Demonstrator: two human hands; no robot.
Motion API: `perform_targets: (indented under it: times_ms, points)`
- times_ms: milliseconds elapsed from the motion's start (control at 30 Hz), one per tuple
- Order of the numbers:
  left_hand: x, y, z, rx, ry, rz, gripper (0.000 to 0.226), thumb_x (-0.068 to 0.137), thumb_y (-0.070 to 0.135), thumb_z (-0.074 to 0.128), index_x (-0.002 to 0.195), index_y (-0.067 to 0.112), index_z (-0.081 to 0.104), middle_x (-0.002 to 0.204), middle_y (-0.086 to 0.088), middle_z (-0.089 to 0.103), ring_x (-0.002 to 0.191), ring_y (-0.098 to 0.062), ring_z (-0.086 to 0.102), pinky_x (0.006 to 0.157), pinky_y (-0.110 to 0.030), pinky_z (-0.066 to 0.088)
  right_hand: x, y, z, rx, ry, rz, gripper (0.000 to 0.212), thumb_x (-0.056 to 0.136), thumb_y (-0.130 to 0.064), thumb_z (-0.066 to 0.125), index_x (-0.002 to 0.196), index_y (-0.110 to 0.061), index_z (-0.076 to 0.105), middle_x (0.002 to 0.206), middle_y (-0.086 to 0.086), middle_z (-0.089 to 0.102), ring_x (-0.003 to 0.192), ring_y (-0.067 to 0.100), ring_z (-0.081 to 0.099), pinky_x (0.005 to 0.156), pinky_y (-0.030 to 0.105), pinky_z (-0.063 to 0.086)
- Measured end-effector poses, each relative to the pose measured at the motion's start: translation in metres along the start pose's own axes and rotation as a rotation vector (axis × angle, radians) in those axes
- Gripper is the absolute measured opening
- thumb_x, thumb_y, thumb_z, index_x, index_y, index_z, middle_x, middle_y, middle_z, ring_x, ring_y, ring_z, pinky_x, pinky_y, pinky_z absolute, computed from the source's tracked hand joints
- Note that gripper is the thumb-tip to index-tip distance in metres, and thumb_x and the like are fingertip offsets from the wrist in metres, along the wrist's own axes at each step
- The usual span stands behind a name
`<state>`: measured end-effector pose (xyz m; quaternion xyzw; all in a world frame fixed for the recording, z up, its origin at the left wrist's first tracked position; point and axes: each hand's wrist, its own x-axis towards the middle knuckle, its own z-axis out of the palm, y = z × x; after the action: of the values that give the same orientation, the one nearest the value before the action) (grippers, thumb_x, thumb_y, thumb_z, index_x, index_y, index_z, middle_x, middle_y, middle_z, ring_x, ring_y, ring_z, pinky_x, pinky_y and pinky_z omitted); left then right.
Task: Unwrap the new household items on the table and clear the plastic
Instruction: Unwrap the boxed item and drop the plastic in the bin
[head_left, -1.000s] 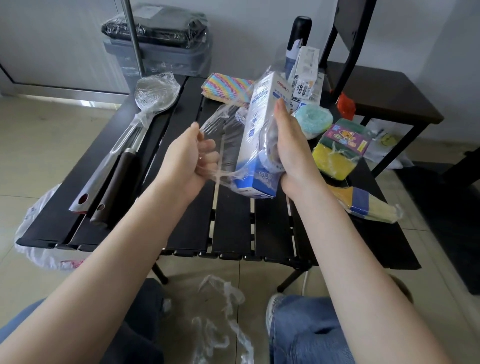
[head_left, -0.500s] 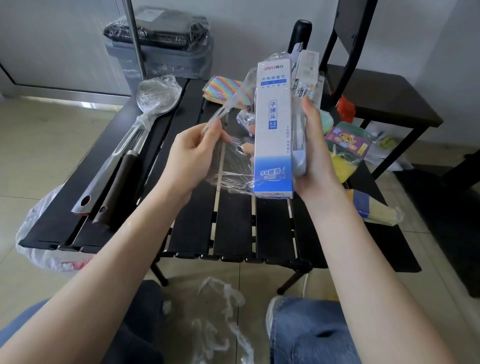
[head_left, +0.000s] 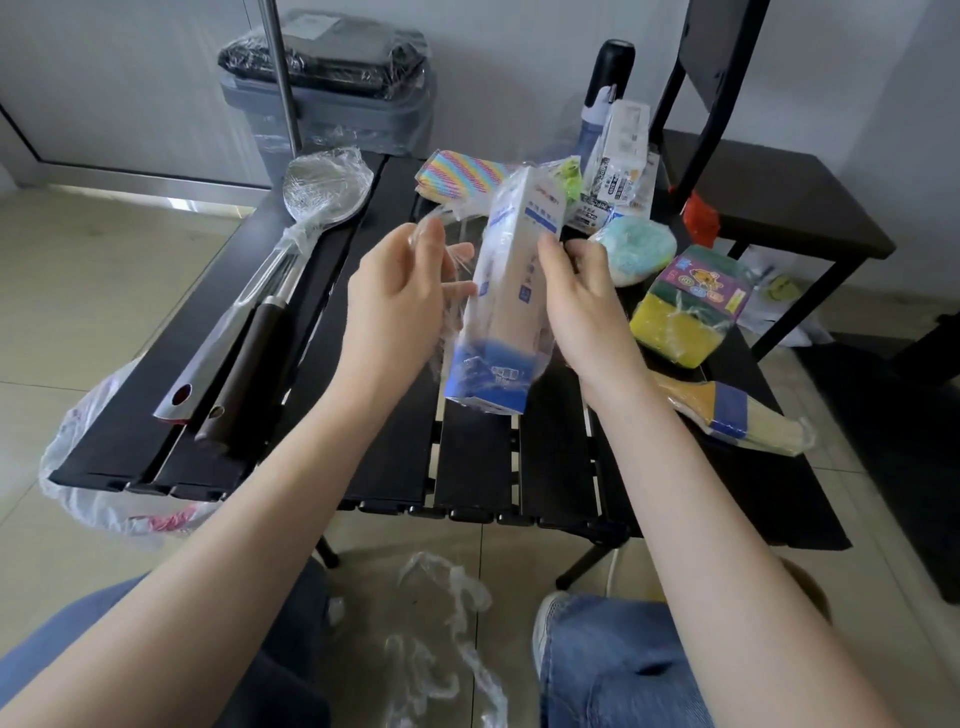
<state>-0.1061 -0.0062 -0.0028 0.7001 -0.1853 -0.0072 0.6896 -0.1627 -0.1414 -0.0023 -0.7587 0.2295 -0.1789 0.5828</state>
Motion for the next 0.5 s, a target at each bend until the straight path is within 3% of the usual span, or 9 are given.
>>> perform_targets:
  times_ms: [67, 133, 200, 233, 300, 367, 433, 500]
  points:
    - [-0.006, 0.000, 0.005, 0.056, 0.020, 0.054, 0.039, 0.103, 0.026, 0.040, 0.067, 0.013, 0.045, 0.085, -0.014, 0.070, 0.082, -0.013, 0.072, 0.070, -0.046, 0.058, -0.003, -0.003, 0.007, 0.014, -0.002, -0.025, 0.040, 0.096, -0.047, 0.048, 0.127, -0.023, 0.040, 0.119, -0.003, 0.056, 0.092, 0.000, 0.054, 0.065, 0.017, 0.041]
    - [-0.013, 0.002, 0.008, 0.075, 0.019, 0.119, 0.039, 0.103, 0.027, 0.040, 0.068, 0.009, 0.047, 0.068, 0.008, 0.065, 0.079, -0.009, 0.071, 0.076, -0.048, 0.056, -0.006, -0.005, 0.020, -0.051, 0.033, -0.080, 0.066, 0.088, -0.057, 0.053, 0.141, -0.022, 0.034, 0.132, 0.001, 0.050, 0.109, 0.011, 0.054, 0.081, 0.023, 0.046]
    - [-0.019, 0.005, 0.012, 0.057, 0.006, 0.158, 0.039, 0.102, 0.028, 0.039, 0.072, 0.004, 0.047, 0.063, 0.010, 0.058, 0.078, -0.010, 0.069, 0.078, -0.047, 0.057, -0.008, -0.003, 0.030, -0.126, 0.095, -0.122, 0.093, 0.075, -0.073, 0.050, 0.148, -0.021, 0.028, 0.138, 0.007, 0.047, 0.123, 0.023, 0.050, 0.099, 0.040, 0.045]
    - [-0.021, 0.007, 0.014, 0.011, -0.003, 0.158, 0.039, 0.102, 0.027, 0.038, 0.074, 0.002, 0.047, 0.065, 0.007, 0.057, 0.081, -0.012, 0.070, 0.078, -0.045, 0.058, -0.007, -0.002, 0.032, -0.119, 0.108, -0.125, 0.095, 0.074, -0.075, 0.047, 0.149, -0.023, 0.027, 0.139, 0.008, 0.047, 0.125, 0.025, 0.049, 0.102, 0.041, 0.043]
    - [-0.023, 0.010, 0.015, -0.110, -0.022, 0.138, 0.037, 0.105, 0.021, 0.035, 0.075, 0.002, 0.047, 0.073, -0.014, 0.056, 0.091, -0.016, 0.071, 0.076, -0.035, 0.059, -0.006, -0.001, 0.028, -0.038, 0.100, -0.102, 0.077, 0.088, -0.066, 0.043, 0.152, -0.028, 0.022, 0.145, 0.005, 0.042, 0.120, 0.014, 0.048, 0.094, 0.023, 0.042]
    - [-0.024, 0.014, 0.013, -0.183, -0.029, 0.093, 0.036, 0.105, 0.019, 0.032, 0.074, 0.006, 0.045, 0.088, -0.032, 0.060, 0.094, -0.018, 0.071, 0.069, -0.024, 0.056, -0.007, 0.002, 0.021, -0.015, 0.083, -0.094, 0.061, 0.098, -0.053, 0.038, 0.152, -0.032, 0.020, 0.145, -0.003, 0.043, 0.103, -0.001, 0.048, 0.073, 0.006, 0.035]
    - [-0.024, 0.017, 0.012, -0.245, -0.037, 0.038, 0.037, 0.106, 0.022, 0.032, 0.073, 0.009, 0.043, 0.099, -0.034, 0.063, 0.093, -0.021, 0.072, 0.066, -0.027, 0.057, -0.009, 0.004, 0.016, -0.055, 0.105, -0.135, 0.055, 0.100, -0.049, 0.037, 0.150, -0.029, 0.026, 0.137, -0.009, 0.051, 0.087, -0.012, 0.048, 0.063, -0.001, 0.036]
    - [-0.023, 0.017, 0.010, -0.305, -0.037, -0.023, 0.037, 0.105, 0.025, 0.032, 0.073, 0.011, 0.042, 0.097, -0.020, 0.071, 0.089, -0.023, 0.072, 0.065, -0.041, 0.059, -0.010, 0.004, 0.015, -0.093, 0.133, -0.196, 0.053, 0.100, -0.047, 0.038, 0.148, -0.026, 0.030, 0.125, -0.012, 0.055, 0.084, -0.013, 0.052, 0.064, -0.003, 0.037]
